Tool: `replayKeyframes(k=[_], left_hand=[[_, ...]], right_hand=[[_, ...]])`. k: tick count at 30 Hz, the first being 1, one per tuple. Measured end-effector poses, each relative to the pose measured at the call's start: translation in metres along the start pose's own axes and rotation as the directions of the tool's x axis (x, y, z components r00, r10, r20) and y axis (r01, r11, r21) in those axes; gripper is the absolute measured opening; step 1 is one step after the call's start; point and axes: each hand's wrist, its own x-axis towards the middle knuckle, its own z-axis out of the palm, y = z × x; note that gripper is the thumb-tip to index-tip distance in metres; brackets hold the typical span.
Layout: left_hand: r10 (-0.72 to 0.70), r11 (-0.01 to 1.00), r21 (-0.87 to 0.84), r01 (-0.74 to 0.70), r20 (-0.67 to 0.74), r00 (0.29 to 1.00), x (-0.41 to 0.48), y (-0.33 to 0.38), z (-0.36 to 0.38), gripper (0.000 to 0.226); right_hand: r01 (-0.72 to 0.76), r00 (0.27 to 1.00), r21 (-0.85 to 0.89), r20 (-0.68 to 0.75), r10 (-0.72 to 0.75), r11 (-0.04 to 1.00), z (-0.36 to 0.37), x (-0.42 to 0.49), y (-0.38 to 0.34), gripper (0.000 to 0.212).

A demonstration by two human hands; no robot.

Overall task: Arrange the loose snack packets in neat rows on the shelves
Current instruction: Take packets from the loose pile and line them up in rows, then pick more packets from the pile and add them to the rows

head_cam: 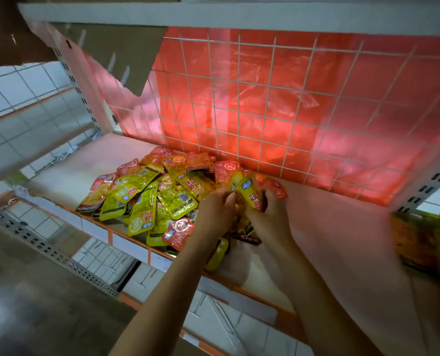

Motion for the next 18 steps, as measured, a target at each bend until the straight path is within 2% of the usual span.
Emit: replayKeyframes(k=[4,7,10,15,18], left_hand=[[-0.050,0.939,-0.334,0.085,0.112,0.992,-0.009,0.020,0.032,0.023],[-0.066,0.833,-0.520,0.191,0.250,0.966,-0.018,0.034,0.059,0.022],[-0.061,0.796,-0.560,0.230,0.304,0.951,-0.025,0.042,0.084,0.017],[-0.043,0.732,-0.616,0.291,0.384,0.922,-0.037,0.056,0.116,0.020],[-0.091,0.703,-0.611,0.365,0.432,0.897,-0.041,0.062,0.135,0.016]], right_hand=[[-0.054,0.998,0.240,0.038,0.046,0.969,-0.030,-0.008,0.002,0.033],[-0.061,0.995,0.253,0.090,0.039,0.966,-0.058,-0.014,0.007,0.035],[-0.064,0.996,0.299,0.084,0.041,0.952,-0.091,-0.020,0.013,0.022],[-0.123,0.981,0.246,-0.116,0.155,0.961,-0.146,-0.027,0.031,0.010],[-0.190,0.948,0.347,-0.180,0.263,0.919,-0.172,-0.029,0.040,0.007]])
